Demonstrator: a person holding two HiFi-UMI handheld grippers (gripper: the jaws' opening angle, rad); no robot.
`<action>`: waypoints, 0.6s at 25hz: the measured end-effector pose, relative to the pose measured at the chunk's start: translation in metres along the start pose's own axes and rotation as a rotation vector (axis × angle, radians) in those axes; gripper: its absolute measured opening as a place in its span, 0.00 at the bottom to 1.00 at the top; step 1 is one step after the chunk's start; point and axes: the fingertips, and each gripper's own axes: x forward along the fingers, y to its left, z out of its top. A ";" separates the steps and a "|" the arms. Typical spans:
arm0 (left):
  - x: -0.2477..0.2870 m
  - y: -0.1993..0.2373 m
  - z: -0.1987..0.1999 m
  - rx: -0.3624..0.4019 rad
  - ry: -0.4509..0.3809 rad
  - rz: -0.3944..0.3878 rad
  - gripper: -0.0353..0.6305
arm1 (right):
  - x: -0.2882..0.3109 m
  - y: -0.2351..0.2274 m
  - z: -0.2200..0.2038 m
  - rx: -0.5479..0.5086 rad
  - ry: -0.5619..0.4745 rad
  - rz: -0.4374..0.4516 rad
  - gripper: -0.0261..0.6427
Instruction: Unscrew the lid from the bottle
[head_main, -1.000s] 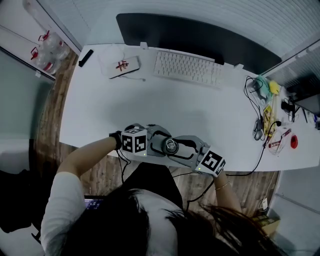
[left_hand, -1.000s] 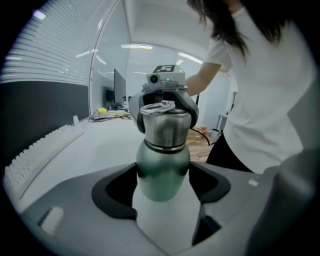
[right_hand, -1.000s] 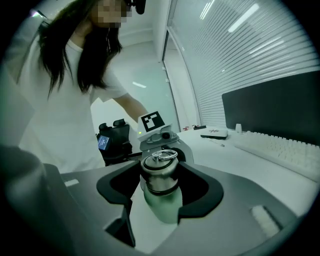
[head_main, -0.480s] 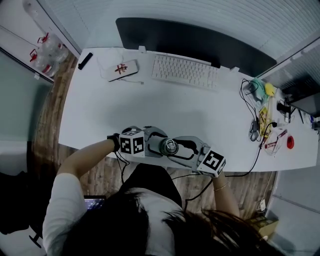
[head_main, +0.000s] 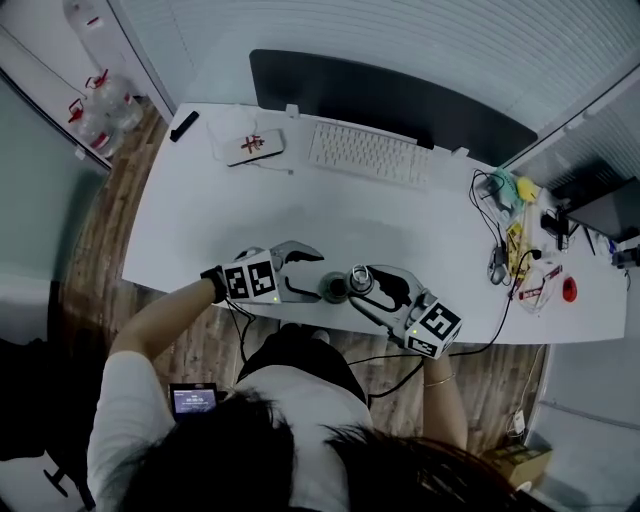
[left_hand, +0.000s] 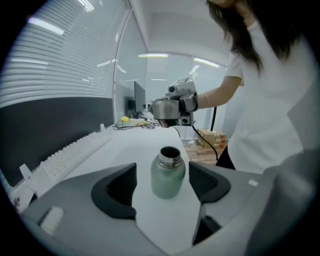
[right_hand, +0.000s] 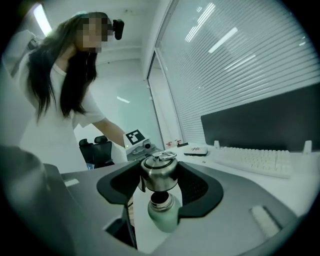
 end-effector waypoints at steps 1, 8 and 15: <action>-0.004 0.001 0.006 0.002 -0.012 0.016 0.62 | -0.002 0.001 0.002 -0.009 -0.002 -0.011 0.39; -0.027 0.006 0.046 0.011 -0.095 0.118 0.60 | -0.017 0.004 0.027 -0.059 -0.050 -0.107 0.39; -0.056 0.025 0.077 -0.001 -0.178 0.264 0.56 | -0.038 -0.007 0.058 -0.102 -0.118 -0.251 0.39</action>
